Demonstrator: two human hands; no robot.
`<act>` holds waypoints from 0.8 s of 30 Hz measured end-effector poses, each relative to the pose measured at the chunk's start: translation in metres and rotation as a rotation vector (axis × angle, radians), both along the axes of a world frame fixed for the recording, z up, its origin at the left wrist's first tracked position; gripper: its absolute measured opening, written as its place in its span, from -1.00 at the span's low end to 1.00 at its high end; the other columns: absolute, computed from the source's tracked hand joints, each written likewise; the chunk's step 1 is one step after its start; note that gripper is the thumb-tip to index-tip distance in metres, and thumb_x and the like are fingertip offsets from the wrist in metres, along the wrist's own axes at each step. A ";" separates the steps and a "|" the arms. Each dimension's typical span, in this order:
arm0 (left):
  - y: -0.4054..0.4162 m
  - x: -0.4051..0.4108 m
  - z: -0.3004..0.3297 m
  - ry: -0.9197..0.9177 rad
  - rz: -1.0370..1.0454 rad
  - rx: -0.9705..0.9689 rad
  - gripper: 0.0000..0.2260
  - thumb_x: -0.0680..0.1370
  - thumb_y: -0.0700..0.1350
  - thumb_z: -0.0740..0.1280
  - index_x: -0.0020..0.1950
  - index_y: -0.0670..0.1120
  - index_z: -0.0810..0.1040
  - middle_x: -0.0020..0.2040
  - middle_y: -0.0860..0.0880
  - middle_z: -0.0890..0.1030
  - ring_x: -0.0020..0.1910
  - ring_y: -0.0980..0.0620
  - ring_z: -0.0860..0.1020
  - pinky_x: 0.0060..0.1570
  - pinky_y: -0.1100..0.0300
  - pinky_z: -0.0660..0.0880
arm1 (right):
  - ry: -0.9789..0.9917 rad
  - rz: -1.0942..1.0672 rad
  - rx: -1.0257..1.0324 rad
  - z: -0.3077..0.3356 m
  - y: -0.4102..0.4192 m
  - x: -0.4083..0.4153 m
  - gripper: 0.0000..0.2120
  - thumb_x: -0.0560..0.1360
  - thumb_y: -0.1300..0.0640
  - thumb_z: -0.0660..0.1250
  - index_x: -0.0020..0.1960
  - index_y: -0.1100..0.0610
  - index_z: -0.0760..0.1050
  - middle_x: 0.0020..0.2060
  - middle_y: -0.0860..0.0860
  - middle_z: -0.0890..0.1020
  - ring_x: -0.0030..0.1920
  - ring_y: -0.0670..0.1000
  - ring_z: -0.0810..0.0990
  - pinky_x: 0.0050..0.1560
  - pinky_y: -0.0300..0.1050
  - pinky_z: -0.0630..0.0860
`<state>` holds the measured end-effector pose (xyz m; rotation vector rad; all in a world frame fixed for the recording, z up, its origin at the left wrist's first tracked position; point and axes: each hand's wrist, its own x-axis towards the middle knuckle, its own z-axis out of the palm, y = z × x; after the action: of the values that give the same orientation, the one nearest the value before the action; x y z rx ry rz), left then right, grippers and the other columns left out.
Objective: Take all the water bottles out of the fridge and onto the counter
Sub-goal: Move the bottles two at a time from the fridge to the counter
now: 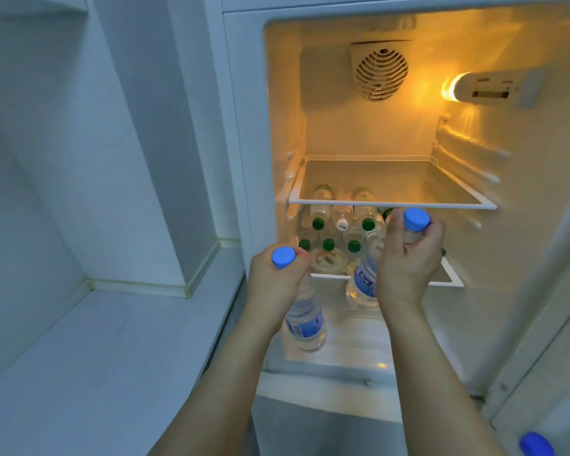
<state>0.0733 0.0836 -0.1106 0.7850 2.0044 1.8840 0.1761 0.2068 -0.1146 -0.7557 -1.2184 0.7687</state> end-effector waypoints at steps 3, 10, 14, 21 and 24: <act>-0.036 -0.005 0.002 0.043 0.028 -0.013 -0.93 0.46 -0.21 0.37 -0.16 -0.19 0.63 -0.17 -0.14 0.65 -0.25 0.07 0.52 -0.30 0.31 0.46 | -0.023 0.047 0.018 0.000 -0.036 -0.006 -0.73 0.56 0.01 0.30 0.15 0.17 0.42 -0.11 -0.16 0.47 -0.14 -0.24 0.45 -0.10 -0.50 0.34; -0.132 -0.013 0.001 -0.022 0.102 -0.053 -0.94 0.45 -0.24 0.35 -0.17 -0.19 0.62 -0.26 -0.03 0.60 -0.25 0.04 0.52 -0.20 0.20 0.47 | -0.078 0.156 -0.007 0.000 -0.131 -0.014 -0.69 0.56 -0.03 0.29 0.17 0.17 0.41 -0.01 -0.01 0.54 -0.03 -0.09 0.48 -0.04 -0.36 0.38; -0.191 -0.013 -0.004 -0.019 0.136 -0.065 -0.93 0.46 -0.24 0.36 -0.14 -0.23 0.61 -0.24 -0.08 0.60 -0.25 0.07 0.50 -0.23 0.25 0.45 | -0.121 0.206 -0.030 -0.005 -0.187 -0.020 -0.82 0.57 -0.04 0.28 0.10 -0.01 0.37 -0.05 -0.08 0.52 -0.06 -0.08 0.48 -0.04 -0.30 0.40; -0.276 -0.007 -0.017 -0.071 0.262 -0.088 -0.97 0.45 -0.21 0.38 -0.18 -0.14 0.61 -0.30 0.03 0.58 -0.29 0.08 0.50 -0.25 0.24 0.47 | -0.218 0.403 -0.074 -0.015 -0.259 -0.027 -0.82 0.56 -0.02 0.29 0.08 0.02 0.39 -0.10 -0.19 0.49 -0.08 -0.22 0.47 0.00 -0.27 0.37; -0.301 -0.004 -0.016 -0.081 0.318 -0.086 -0.96 0.44 -0.22 0.38 -0.20 -0.16 0.60 -0.34 0.05 0.53 -0.32 0.07 0.46 -0.26 0.22 0.44 | -0.272 0.522 -0.093 -0.017 -0.280 -0.027 -0.79 0.55 -0.04 0.30 0.11 0.03 0.41 -0.09 -0.17 0.52 -0.07 -0.23 0.49 -0.05 -0.37 0.37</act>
<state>0.0694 -0.2178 -0.1261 0.3780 2.2481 1.9388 0.1491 -0.0729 -0.1313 -0.6351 -1.6671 1.1819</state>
